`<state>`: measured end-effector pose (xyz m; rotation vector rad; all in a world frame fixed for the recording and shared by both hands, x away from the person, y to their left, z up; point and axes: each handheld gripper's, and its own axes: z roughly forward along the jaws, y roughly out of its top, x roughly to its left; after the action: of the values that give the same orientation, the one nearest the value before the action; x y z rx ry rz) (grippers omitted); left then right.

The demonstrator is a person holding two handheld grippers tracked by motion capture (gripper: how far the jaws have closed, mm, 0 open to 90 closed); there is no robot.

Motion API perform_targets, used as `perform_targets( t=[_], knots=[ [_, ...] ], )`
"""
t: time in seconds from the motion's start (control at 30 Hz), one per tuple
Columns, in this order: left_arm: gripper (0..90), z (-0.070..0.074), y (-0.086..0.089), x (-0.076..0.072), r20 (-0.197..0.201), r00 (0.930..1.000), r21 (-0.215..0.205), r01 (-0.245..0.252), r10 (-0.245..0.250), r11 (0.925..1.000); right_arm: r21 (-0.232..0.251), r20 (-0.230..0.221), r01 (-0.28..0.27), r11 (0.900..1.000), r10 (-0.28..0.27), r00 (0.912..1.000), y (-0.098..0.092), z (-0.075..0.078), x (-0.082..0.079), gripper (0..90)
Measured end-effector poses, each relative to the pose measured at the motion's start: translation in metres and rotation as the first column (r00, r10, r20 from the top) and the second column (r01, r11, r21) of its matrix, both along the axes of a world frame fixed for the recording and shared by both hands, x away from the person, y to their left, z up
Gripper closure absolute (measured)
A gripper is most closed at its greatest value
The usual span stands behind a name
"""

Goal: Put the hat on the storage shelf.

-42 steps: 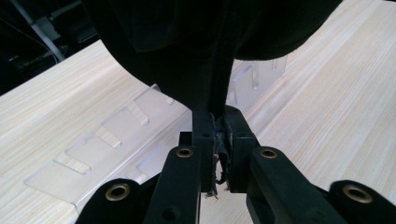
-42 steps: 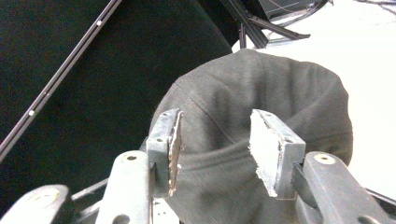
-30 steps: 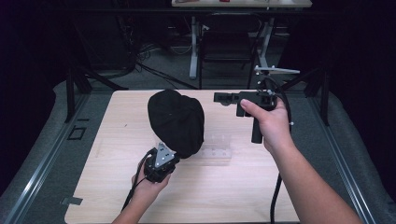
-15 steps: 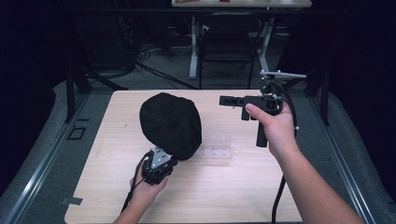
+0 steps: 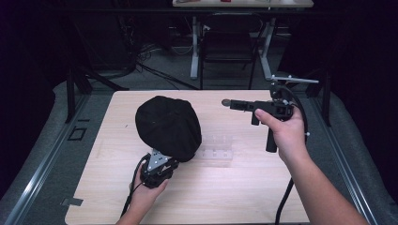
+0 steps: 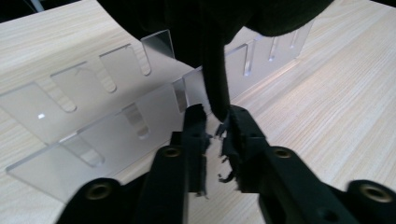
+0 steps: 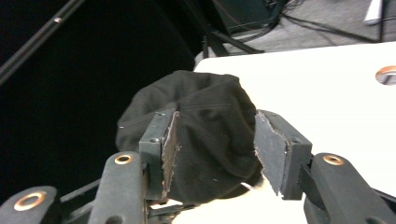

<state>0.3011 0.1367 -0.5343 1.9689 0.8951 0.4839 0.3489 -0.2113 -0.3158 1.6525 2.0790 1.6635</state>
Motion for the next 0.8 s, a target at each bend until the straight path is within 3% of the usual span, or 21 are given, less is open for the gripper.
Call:
perform_targets(
  t=[0.23,0.4,0.8],
  knots=[
    [55.6,0.006,0.02,-0.005,-0.034,0.9991,-0.077,-0.028,0.025,0.9967,-0.056,0.008,0.031,0.998,-0.031,0.9995,-0.012,-0.004,-0.009,48.5],
    [51.9,0.012,0.037,-0.008,-0.058,0.9972,-0.112,-0.054,0.048,0.9923,-0.081,0.004,0.043,0.996,-0.043,0.9991,-0.017,-0.008,-0.014,48.5],
    [51.1,0.012,0.073,-0.018,-0.081,0.9924,-0.113,-0.101,0.093,0.9884,-0.141,0.001,0.075,0.987,-0.076,0.9971,-0.03,-0.027,-0.029,48.6]
  ],
)
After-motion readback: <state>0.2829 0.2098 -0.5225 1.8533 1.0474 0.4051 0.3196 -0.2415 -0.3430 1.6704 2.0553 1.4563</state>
